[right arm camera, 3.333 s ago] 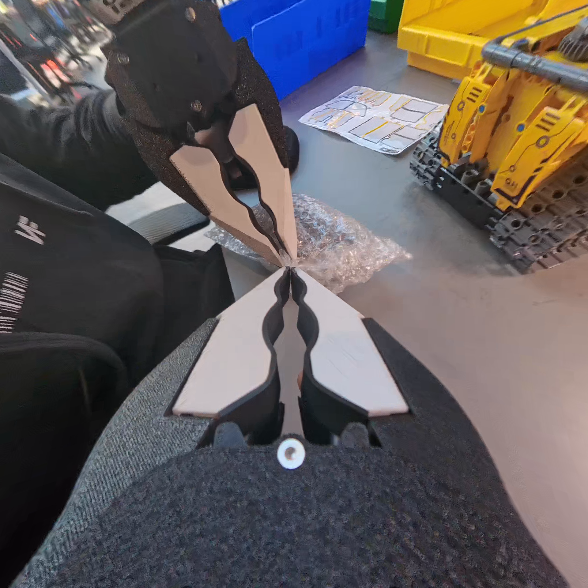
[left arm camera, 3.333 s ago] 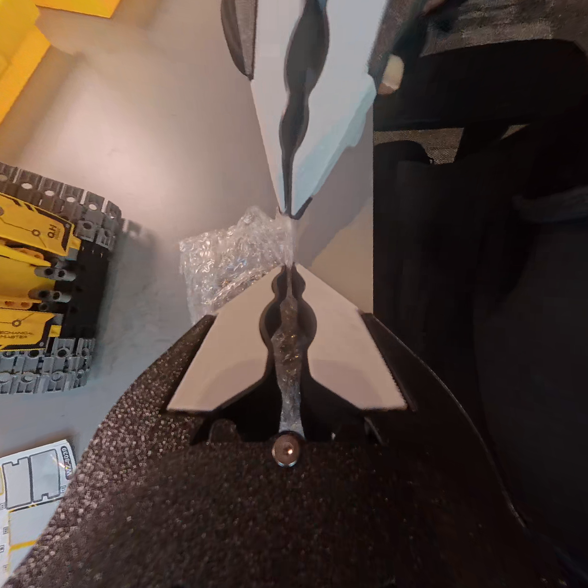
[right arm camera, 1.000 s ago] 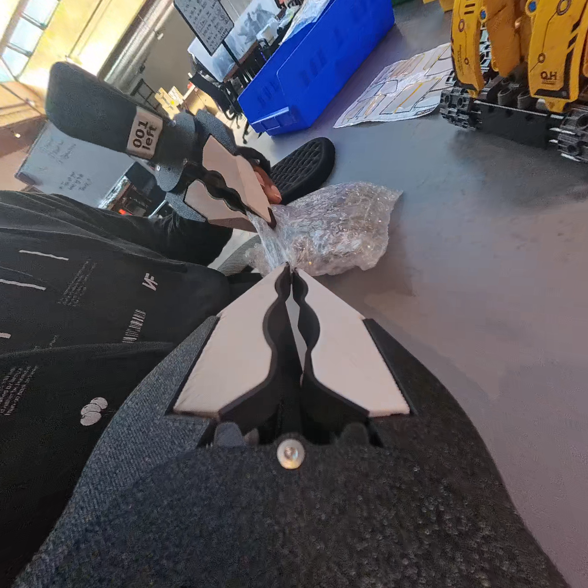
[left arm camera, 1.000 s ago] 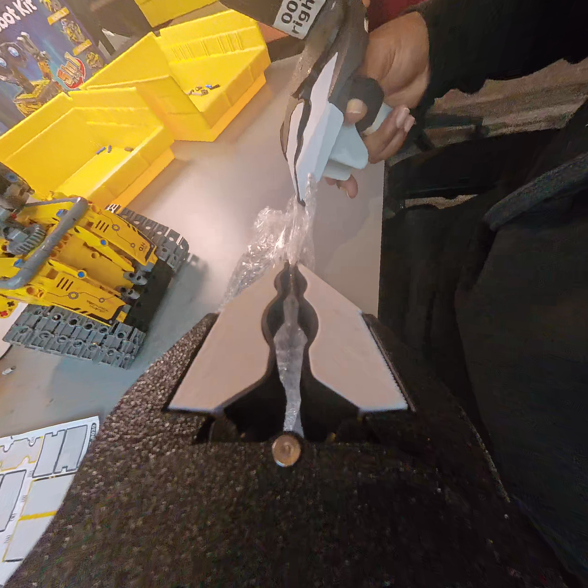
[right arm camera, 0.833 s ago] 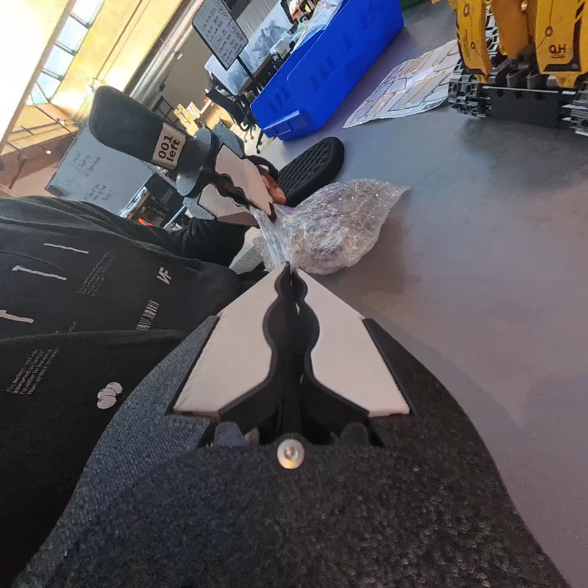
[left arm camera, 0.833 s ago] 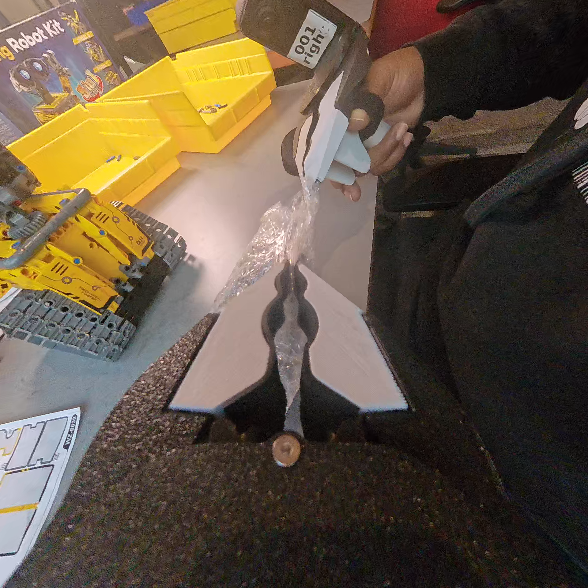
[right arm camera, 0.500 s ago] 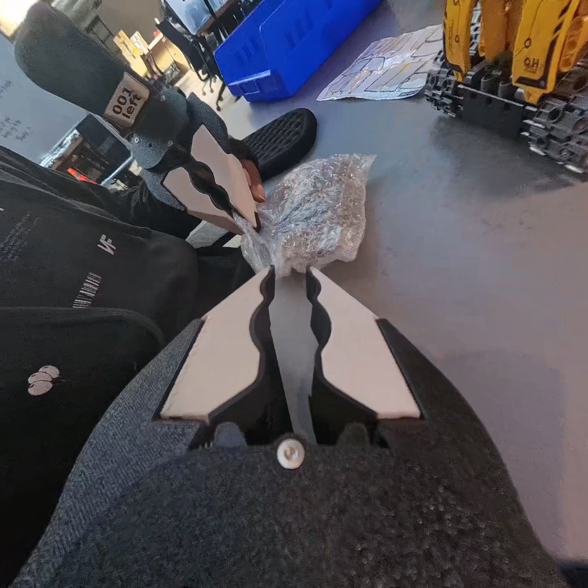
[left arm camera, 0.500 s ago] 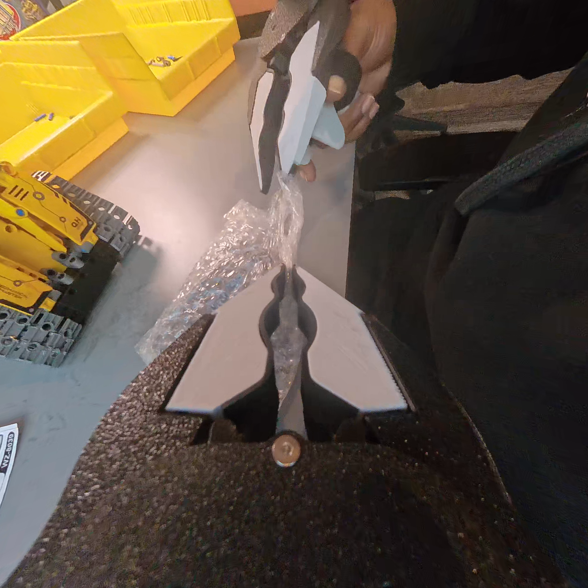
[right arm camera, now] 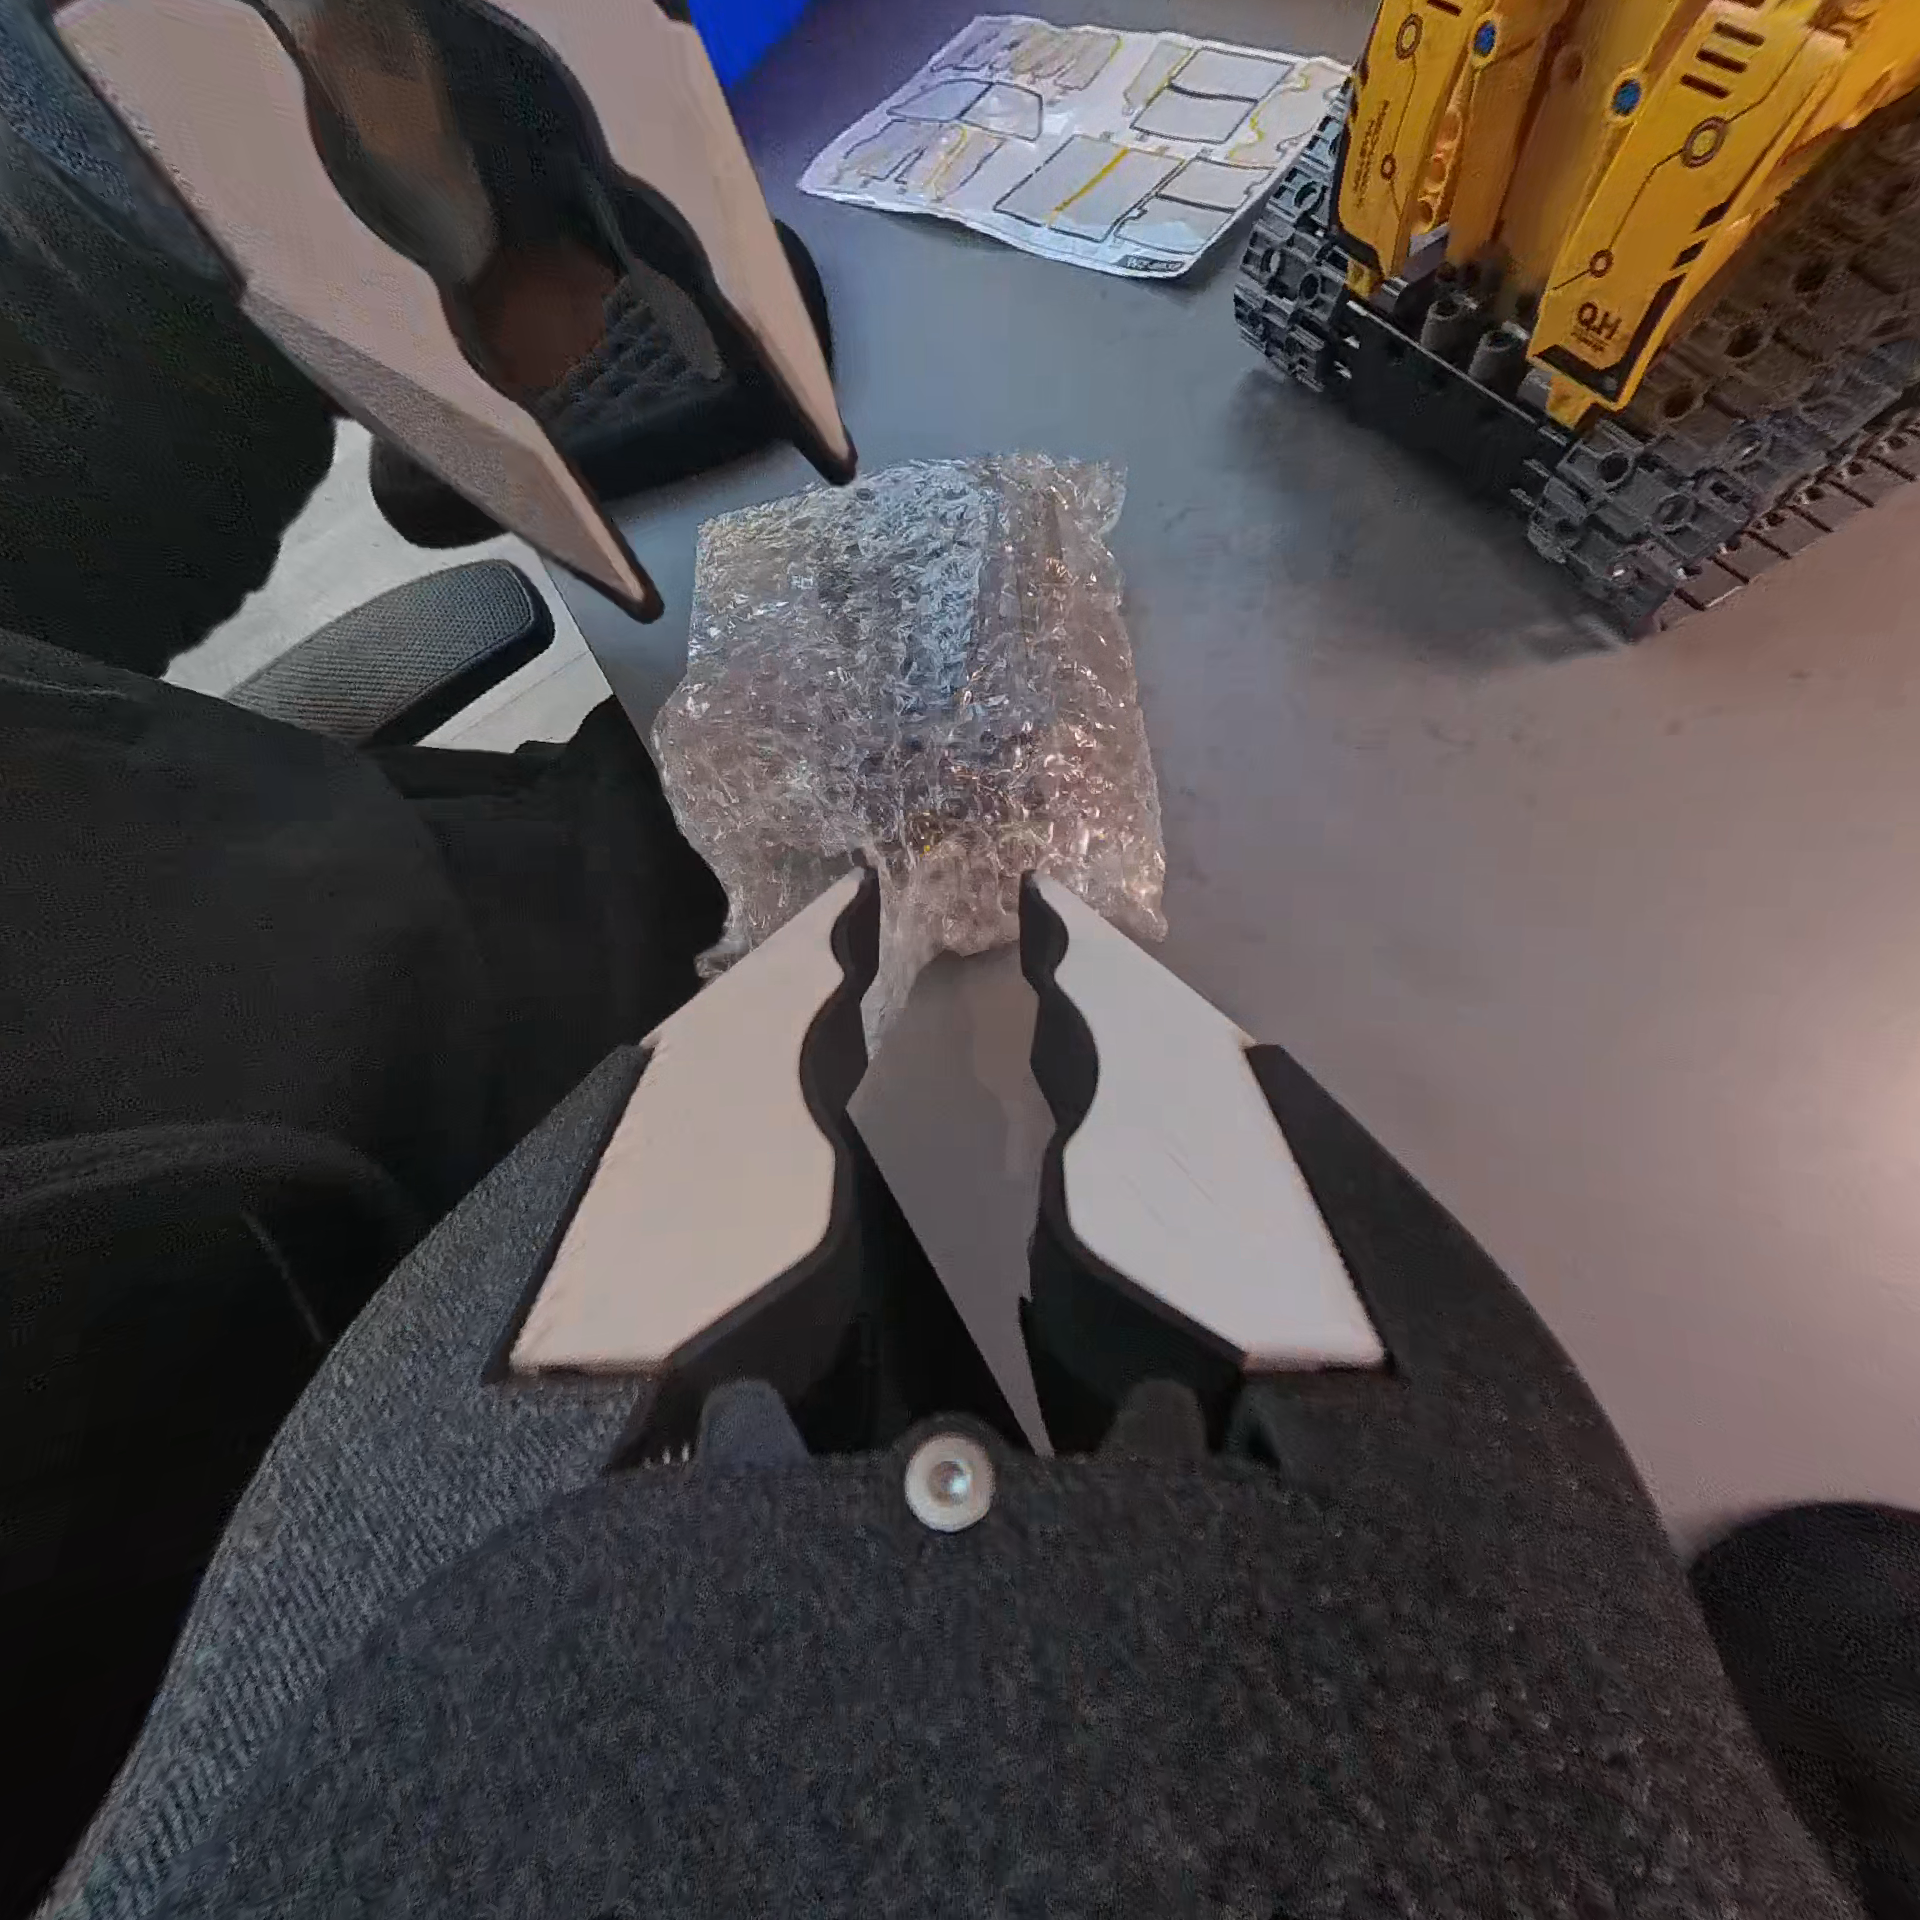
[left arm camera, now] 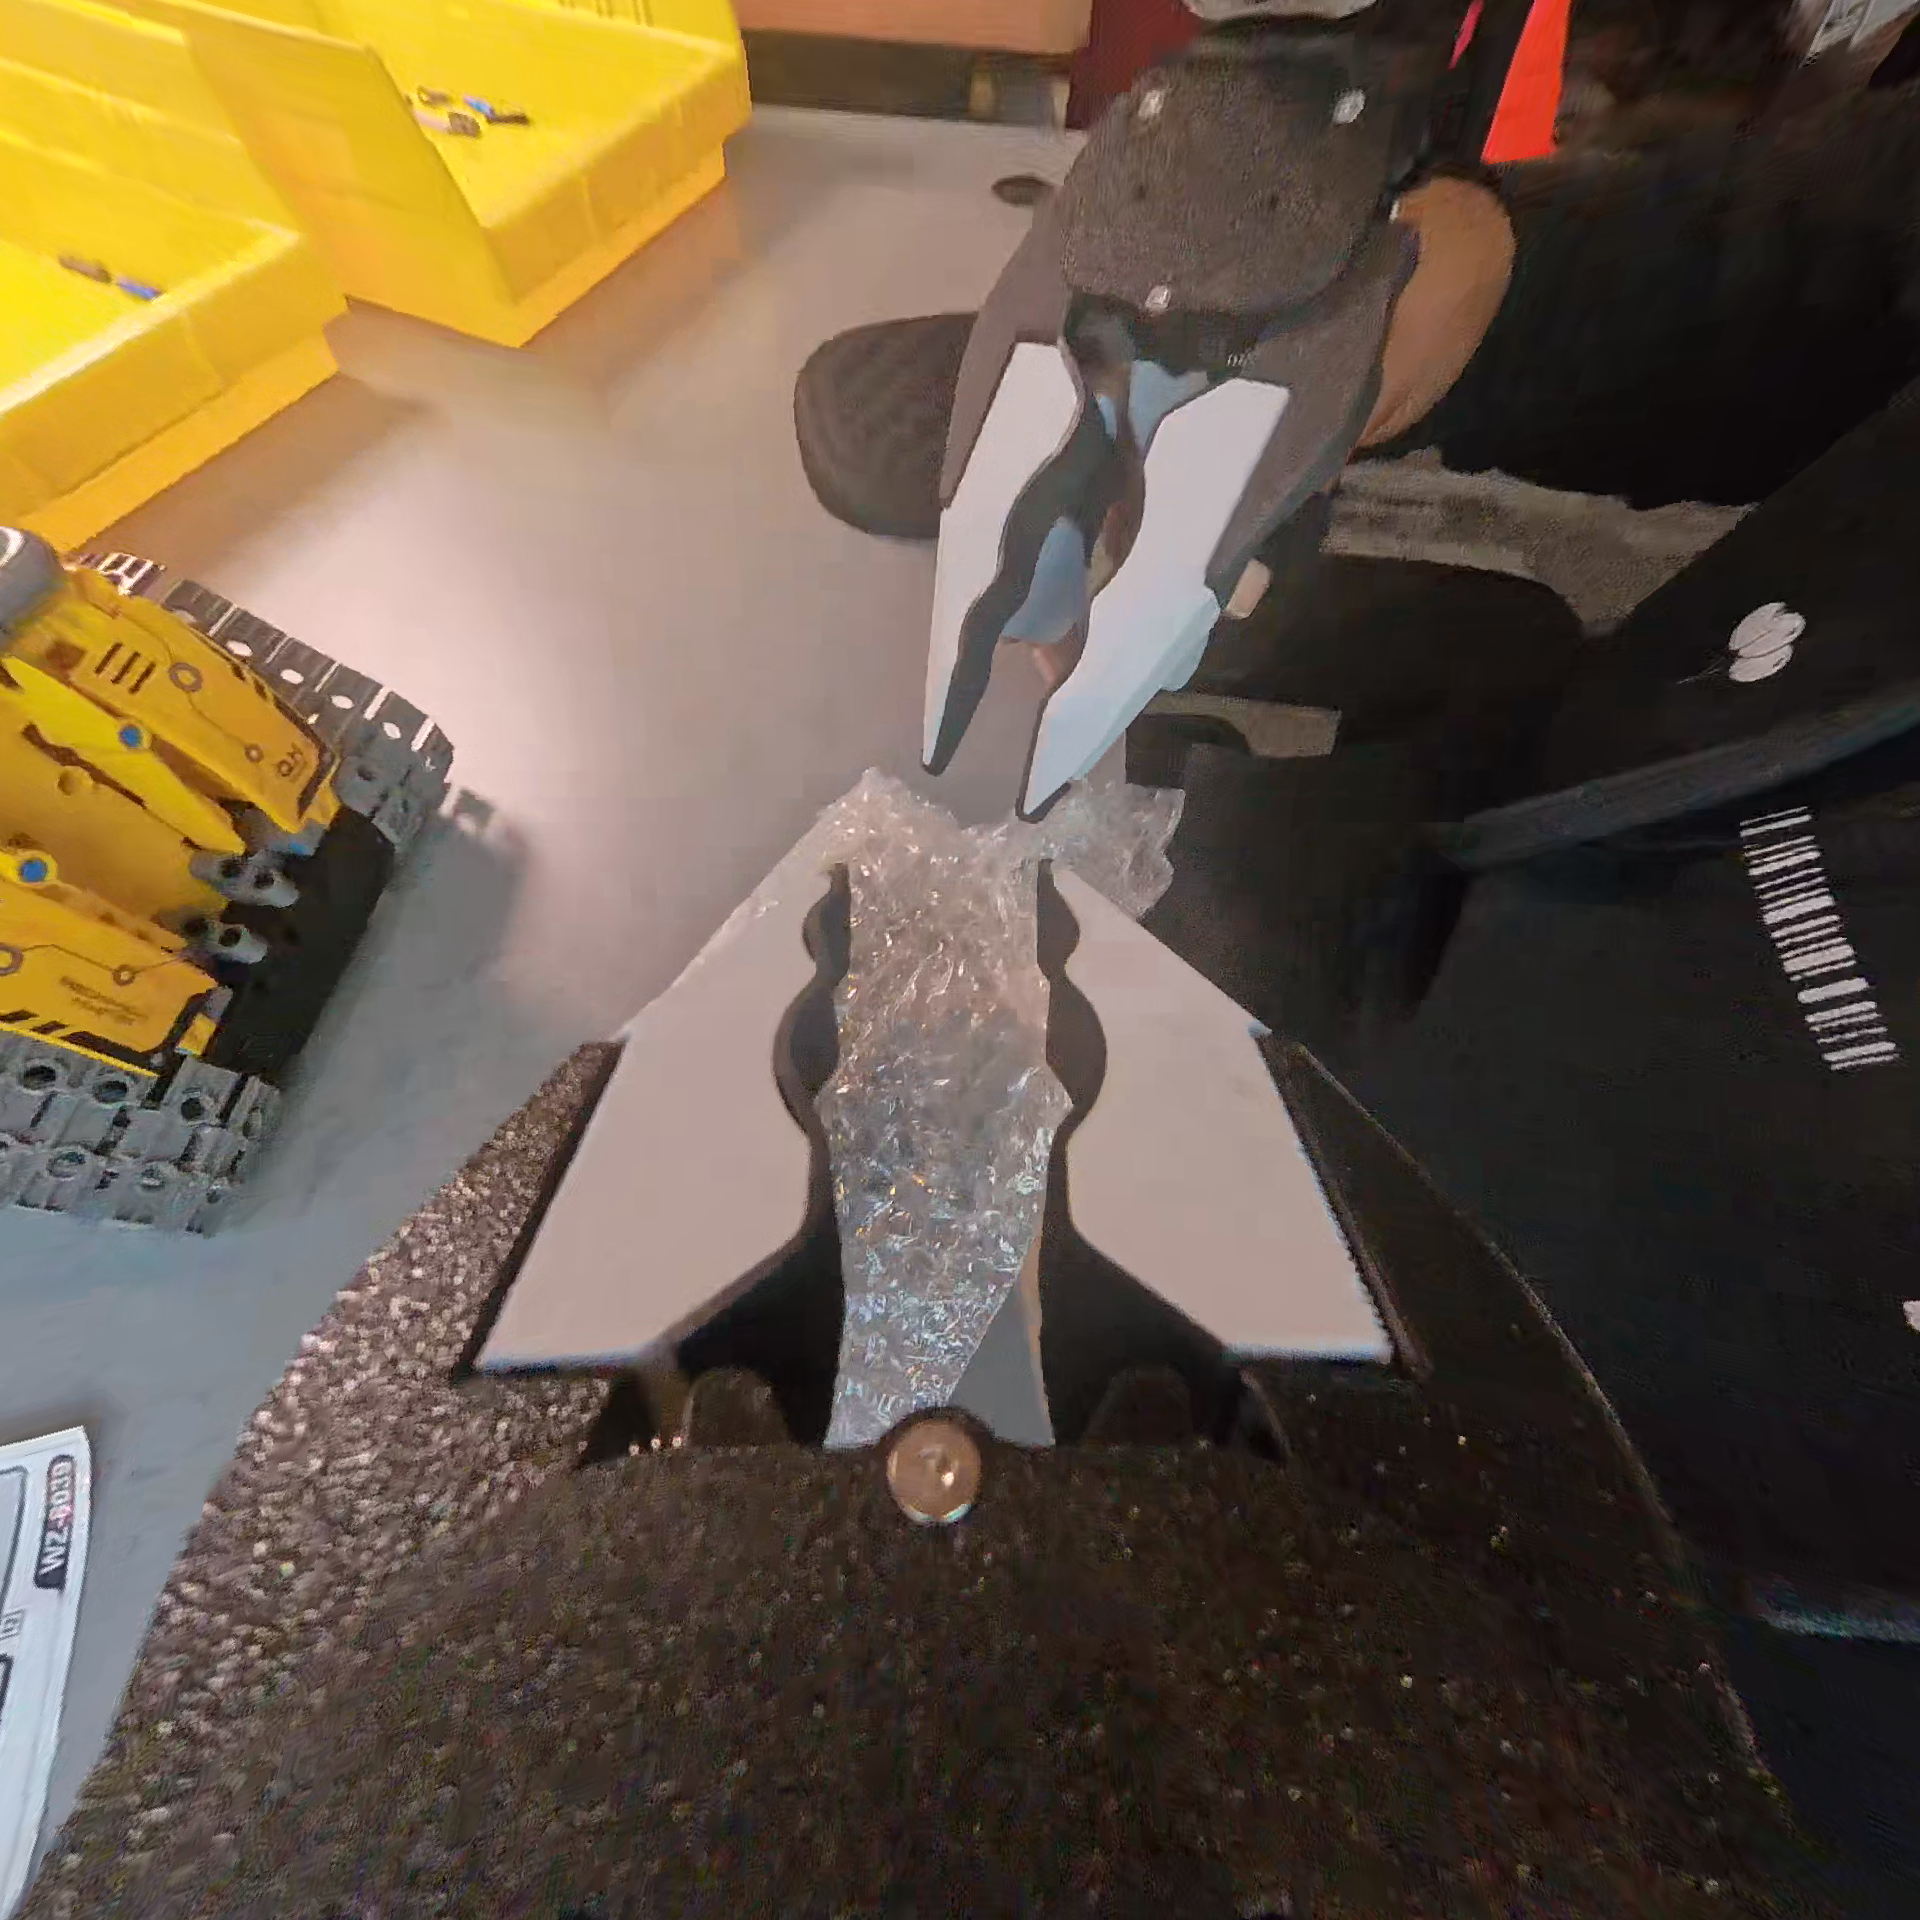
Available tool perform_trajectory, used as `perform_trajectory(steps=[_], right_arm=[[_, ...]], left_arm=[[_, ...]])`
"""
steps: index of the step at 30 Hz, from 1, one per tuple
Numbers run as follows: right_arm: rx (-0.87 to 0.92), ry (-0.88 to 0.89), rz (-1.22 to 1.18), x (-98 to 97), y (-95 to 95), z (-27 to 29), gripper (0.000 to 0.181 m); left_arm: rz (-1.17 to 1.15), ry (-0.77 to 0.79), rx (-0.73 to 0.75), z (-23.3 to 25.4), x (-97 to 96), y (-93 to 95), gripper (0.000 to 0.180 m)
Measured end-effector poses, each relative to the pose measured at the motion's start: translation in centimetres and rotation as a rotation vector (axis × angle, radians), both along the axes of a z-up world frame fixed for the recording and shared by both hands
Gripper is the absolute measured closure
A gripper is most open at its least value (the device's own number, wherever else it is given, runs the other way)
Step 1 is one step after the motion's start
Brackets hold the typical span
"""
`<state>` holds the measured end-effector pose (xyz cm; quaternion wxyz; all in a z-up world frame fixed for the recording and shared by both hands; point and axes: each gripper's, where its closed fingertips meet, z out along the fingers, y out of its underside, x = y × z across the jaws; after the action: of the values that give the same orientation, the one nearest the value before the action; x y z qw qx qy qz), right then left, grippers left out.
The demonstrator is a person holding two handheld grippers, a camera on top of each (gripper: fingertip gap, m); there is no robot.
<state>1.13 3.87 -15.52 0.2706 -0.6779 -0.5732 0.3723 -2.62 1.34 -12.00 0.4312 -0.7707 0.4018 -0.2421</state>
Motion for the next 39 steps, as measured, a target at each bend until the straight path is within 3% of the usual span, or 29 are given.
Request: perform_trajectory(steps=[5,10,15,18,29,36,38,39], right_arm=[[0.049,-0.08,-0.011,-0.9,-0.3,-1.8,0.156],[0.104,-0.086,-0.015,-0.9,0.2,-2.4,0.179],[0.135,-0.056,-0.016,-0.4,1.3,-2.0,0.181],[0.115,-0.012,-0.018,-0.5,2.1,-1.7,0.181],[-0.036,0.124,0.028,0.1,1.8,-1.1,0.181],[-0.112,0.141,-0.02,2.7,3.3,-1.5,0.181],[0.01,0.103,-0.007,2.3,3.3,-1.0,0.181],[0.02,0.102,-0.007,2.2,3.5,-0.6,0.181]], left_arm=[[-0.05,0.228,-0.01,-3.0,2.7,0.6,0.146],[-0.054,0.518,0.041,-6.7,2.7,1.9,0.139],[-0.027,0.623,0.14,-7.1,1.8,3.4,0.163],[-0.015,0.569,0.131,-6.5,1.4,4.0,0.18],[0.021,0.178,-0.015,-4.7,1.0,2.9,0.18],[0.094,0.095,0.001,-3.1,-2.5,2.2,0.18],[0.1,0.139,0.028,-3.1,-2.4,2.3,0.18],[0.129,0.075,0.02,-2.1,-2.7,2.8,0.18]])
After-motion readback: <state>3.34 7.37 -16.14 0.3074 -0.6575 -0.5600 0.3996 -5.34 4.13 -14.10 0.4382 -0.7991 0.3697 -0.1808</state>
